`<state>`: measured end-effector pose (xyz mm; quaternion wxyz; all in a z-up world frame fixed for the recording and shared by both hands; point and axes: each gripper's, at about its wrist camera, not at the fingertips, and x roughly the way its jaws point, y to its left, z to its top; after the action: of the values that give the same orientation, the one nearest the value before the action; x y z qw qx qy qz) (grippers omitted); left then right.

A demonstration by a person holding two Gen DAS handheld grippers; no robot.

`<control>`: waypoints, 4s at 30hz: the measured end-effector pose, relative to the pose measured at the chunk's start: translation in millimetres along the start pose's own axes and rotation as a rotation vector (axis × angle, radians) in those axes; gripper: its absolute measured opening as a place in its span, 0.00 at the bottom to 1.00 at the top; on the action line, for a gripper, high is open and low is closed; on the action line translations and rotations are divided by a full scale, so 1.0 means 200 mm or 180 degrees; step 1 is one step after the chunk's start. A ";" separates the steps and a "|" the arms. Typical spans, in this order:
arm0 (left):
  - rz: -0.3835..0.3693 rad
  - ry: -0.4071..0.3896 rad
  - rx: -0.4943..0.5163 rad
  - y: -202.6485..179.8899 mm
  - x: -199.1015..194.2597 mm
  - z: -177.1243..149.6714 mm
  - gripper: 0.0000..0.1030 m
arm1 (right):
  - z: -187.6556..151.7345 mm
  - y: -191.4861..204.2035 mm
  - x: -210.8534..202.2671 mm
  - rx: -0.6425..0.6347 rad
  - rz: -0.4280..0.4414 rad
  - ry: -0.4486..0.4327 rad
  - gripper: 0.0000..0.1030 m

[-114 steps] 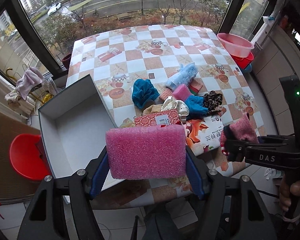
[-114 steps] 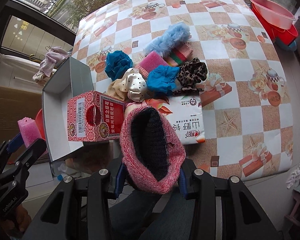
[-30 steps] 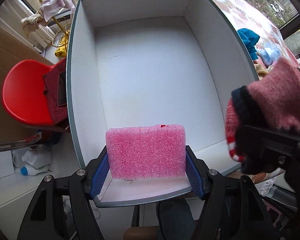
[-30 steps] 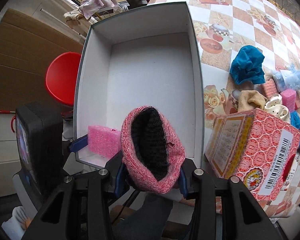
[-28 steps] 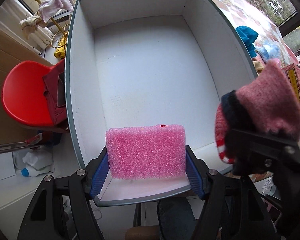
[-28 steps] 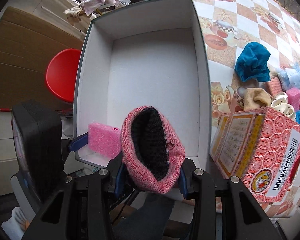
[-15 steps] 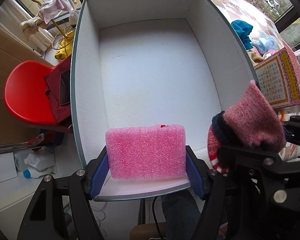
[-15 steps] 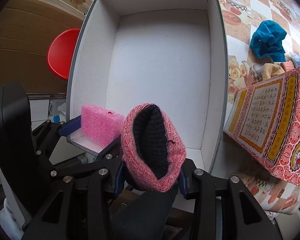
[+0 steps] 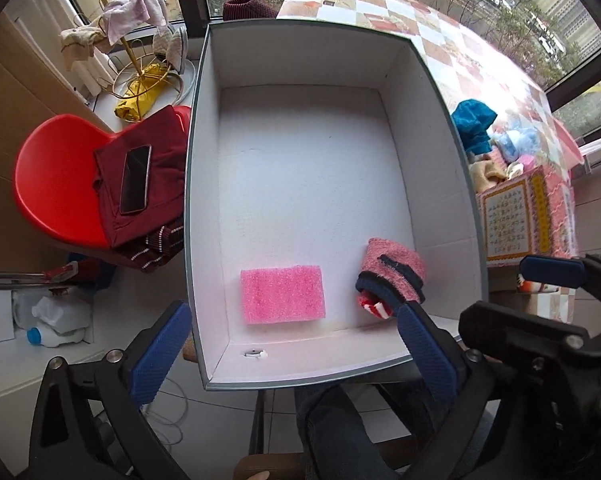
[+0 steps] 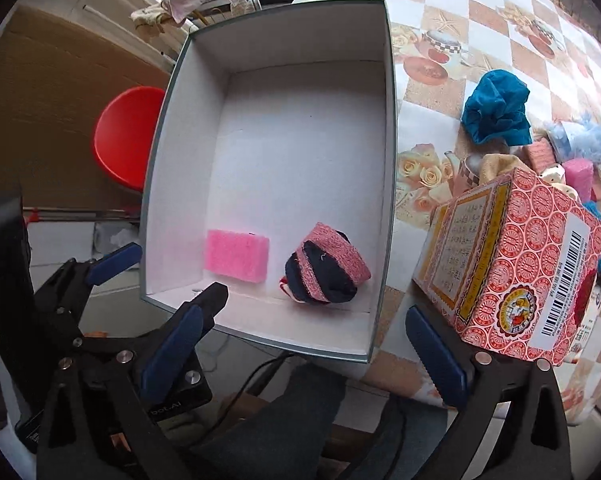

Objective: Organize soft objects
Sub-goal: 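Lower both items into the white box and open both tools, then withdraw both tools from the box back toward the pile, then grasp the blue cloth with the left tool while the right grasps the leopard scrunchie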

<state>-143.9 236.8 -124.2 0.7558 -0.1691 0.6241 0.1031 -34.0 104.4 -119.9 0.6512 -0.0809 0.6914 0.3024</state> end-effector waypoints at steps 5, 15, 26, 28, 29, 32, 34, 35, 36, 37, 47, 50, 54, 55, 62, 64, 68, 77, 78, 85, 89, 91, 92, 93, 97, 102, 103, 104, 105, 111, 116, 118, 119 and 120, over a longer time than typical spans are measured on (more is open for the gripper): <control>-0.0508 -0.0226 -0.0211 0.03 -0.13 0.03 1.00 | -0.03 0.02 -0.16 0.0124 0.0268 -0.0341 1.00; -0.0852 -0.0746 -0.0106 -0.04 -0.41 0.11 1.00 | -0.04 -0.02 -0.49 0.0372 0.0570 -0.0963 1.00; -0.0989 -0.0589 0.0159 -0.25 -0.44 0.23 1.00 | -0.21 -0.43 -0.66 0.1122 0.0514 -0.1185 1.00; -0.0978 -0.0524 0.0222 -0.30 -0.42 0.24 1.00 | -0.26 -0.52 -0.67 0.1296 0.0487 -0.1206 1.00; -0.0961 -0.0495 0.0262 -0.34 -0.41 0.25 1.00 | -0.28 -0.57 -0.68 0.1381 0.0483 -0.1218 1.00; -0.0931 -0.0408 0.0360 -0.44 -0.39 0.27 1.00 | -0.35 -0.70 -0.70 0.1582 0.0476 -0.1238 1.00; -0.0926 -0.0361 0.0405 -0.52 -0.37 0.29 1.00 | -0.39 -0.80 -0.72 0.1673 0.0444 -0.1244 1.00; -0.0915 -0.0342 0.0424 -0.56 -0.37 0.30 1.00 | -0.40 -0.85 -0.73 0.1719 0.0429 -0.1244 1.00; -0.0901 -0.0326 0.0437 -0.60 -0.37 0.31 1.00 | -0.42 -0.90 -0.73 0.1768 0.0420 -0.1241 1.00; -0.0893 -0.0314 0.0446 -0.64 -0.37 0.32 1.00 | -0.42 -0.95 -0.74 0.1817 0.0414 -0.1234 1.00; -0.0693 -0.0149 0.0400 -0.97 -0.30 0.50 1.00 | -0.46 -1.49 -0.75 0.2136 0.0338 -0.1091 1.00; -0.0549 -0.0097 0.0455 -1.09 -0.24 0.55 1.00 | -0.44 -1.62 -0.69 0.2198 0.0336 -0.0931 1.00; -0.0321 0.0013 0.0525 -1.21 -0.13 0.63 1.00 | -0.40 -1.72 -0.60 0.2183 0.0313 -0.0707 1.00; -0.0219 0.0047 0.0536 -1.24 -0.09 0.66 1.00 | -0.38 -1.74 -0.57 0.2170 0.0306 -0.0652 1.00; 0.0398 0.0363 0.0694 -1.30 0.19 0.89 1.00 | -0.27 -1.80 -0.37 0.2066 0.0325 -0.0297 1.00; 0.0471 0.0498 0.0733 -1.30 0.28 0.93 1.00 | -0.25 -1.81 -0.32 0.2075 0.0342 -0.0212 1.00; 0.0418 0.0863 0.0630 -1.29 0.47 1.00 1.00 | -0.20 -1.83 -0.23 0.2123 0.0434 -0.0096 1.00; 0.0598 0.1259 0.0537 -1.29 0.75 1.00 1.00 | -0.11 -1.83 -0.04 0.1997 0.0412 0.0261 1.00; 0.0652 0.1276 0.0538 -1.29 0.78 1.00 1.00 | -0.10 -1.82 -0.01 0.1935 0.0368 0.0324 1.00; 0.0776 0.1337 0.0466 -1.24 0.86 0.99 1.00 | -0.15 -2.00 0.01 0.2014 -0.0222 0.0284 1.00; 0.0728 0.1345 0.0438 -1.24 0.88 0.98 1.00 | -0.29 -2.21 -0.12 0.2313 -0.0544 0.0067 1.00; 0.0716 0.1335 0.0441 -1.24 0.89 0.98 1.00 | -0.34 -2.26 -0.18 0.2402 -0.0285 -0.0110 1.00; 0.0716 0.1344 0.0443 -1.27 0.91 0.98 1.00 | -0.36 -2.27 -0.20 0.2378 -0.0168 -0.0171 1.00; 0.0714 0.1355 0.0446 -1.28 0.92 0.98 1.00 | -0.36 -2.26 -0.22 0.2309 -0.0118 -0.0214 1.00; 0.0727 0.1407 0.0444 -1.30 0.96 0.97 1.00 | -0.31 -2.16 -0.20 0.1860 -0.0274 -0.0206 1.00; 0.0758 0.1428 0.0419 -1.33 1.01 0.96 1.00 | -0.22 -2.05 -0.06 0.1564 -0.0553 -0.0068 1.00; 0.0762 0.1425 0.0420 -1.32 1.02 0.96 1.00 | -0.22 -2.04 -0.04 0.1547 -0.0608 -0.0033 1.00; 0.0770 0.1418 0.0424 -1.31 1.02 0.97 1.00 | -0.21 -2.04 -0.01 0.1549 -0.0648 0.0022 1.00; 0.0782 0.1414 0.0432 -1.32 1.03 0.98 1.00 | -0.21 -2.03 0.00 0.1520 -0.0738 0.0034 1.00; 0.0701 0.1502 0.0309 -1.30 1.09 1.00 1.00 | -0.18 -2.01 0.02 0.1460 -0.0825 0.0117 1.00; 0.0566 0.1564 0.0213 -1.18 1.12 1.01 1.00 | -0.22 -1.98 0.02 0.1452 -0.0862 0.0029 1.00; 0.0494 0.1595 0.0156 -1.16 1.12 1.01 1.00 | -0.24 -1.95 0.02 0.1444 -0.0871 0.0000 1.00; 0.0495 0.1586 0.0158 -1.15 1.11 1.00 1.00 | -0.25 -1.94 0.02 0.1441 -0.0868 0.0016 1.00; 0.0527 0.1561 0.0192 -1.15 1.10 0.99 0.99 | -0.26 -1.94 0.02 0.1447 -0.0857 0.0050 1.00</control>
<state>165.1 88.3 -277.3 0.5756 -0.1148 0.8032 0.1019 116.5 -233.9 -247.5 0.6816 -0.0262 0.7296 0.0493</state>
